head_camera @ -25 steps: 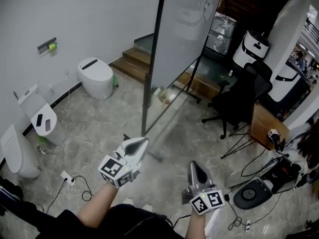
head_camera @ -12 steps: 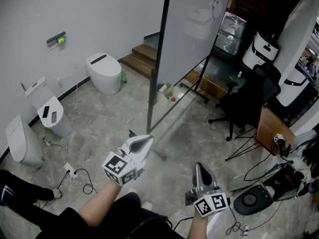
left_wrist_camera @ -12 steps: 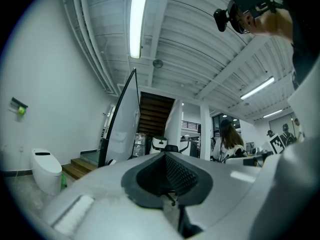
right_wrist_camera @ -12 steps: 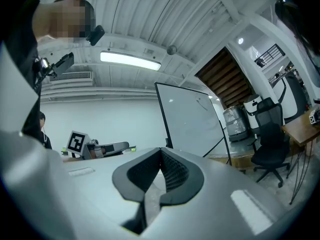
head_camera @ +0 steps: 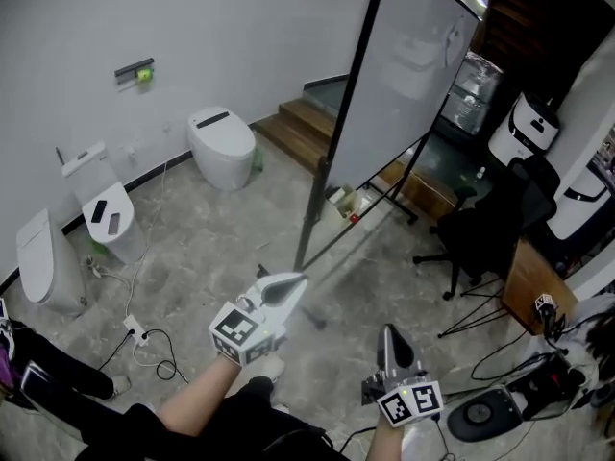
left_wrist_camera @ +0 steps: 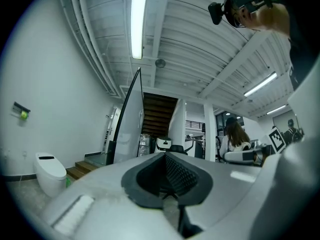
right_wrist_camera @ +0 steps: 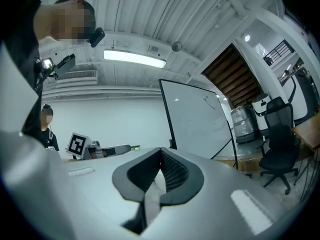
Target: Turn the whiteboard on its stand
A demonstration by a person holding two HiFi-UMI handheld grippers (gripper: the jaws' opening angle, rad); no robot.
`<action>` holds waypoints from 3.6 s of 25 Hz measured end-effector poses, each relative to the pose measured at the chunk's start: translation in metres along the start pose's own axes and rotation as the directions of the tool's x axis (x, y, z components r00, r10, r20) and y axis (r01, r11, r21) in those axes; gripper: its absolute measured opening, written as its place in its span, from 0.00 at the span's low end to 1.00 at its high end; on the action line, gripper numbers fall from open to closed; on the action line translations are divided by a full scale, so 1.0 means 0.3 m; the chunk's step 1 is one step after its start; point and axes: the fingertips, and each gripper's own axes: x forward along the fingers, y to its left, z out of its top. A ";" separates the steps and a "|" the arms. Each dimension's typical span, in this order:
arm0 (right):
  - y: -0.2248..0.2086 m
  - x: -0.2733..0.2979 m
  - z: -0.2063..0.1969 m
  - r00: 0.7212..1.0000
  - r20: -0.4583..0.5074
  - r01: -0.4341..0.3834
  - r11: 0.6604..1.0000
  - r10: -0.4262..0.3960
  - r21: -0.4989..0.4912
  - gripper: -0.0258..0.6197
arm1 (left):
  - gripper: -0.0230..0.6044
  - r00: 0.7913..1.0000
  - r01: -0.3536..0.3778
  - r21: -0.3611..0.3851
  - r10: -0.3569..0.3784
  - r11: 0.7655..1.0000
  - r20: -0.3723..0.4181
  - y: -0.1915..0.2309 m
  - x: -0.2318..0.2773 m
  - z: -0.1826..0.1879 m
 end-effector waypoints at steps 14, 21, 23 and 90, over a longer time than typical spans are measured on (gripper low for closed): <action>-0.204 0.238 0.064 0.993 0.031 0.112 0.993 -0.111 -0.034 0.05 | 0.04 0.998 0.057 0.002 -0.057 0.998 0.002 0.244 0.363 0.044; -0.270 0.454 0.038 0.988 0.005 0.155 0.986 -0.155 -0.056 0.05 | 0.04 0.998 0.058 0.019 -0.058 0.998 0.002 0.403 0.513 0.049; -0.275 0.538 0.040 0.990 0.001 0.142 0.987 -0.142 -0.076 0.05 | 0.04 0.999 0.045 0.014 -0.045 0.999 0.004 0.457 0.549 0.044; -0.384 0.737 0.127 1.000 0.020 -0.007 0.997 0.008 -0.079 0.05 | 0.35 0.956 -0.246 0.115 0.261 0.962 -0.135 0.817 0.717 -0.088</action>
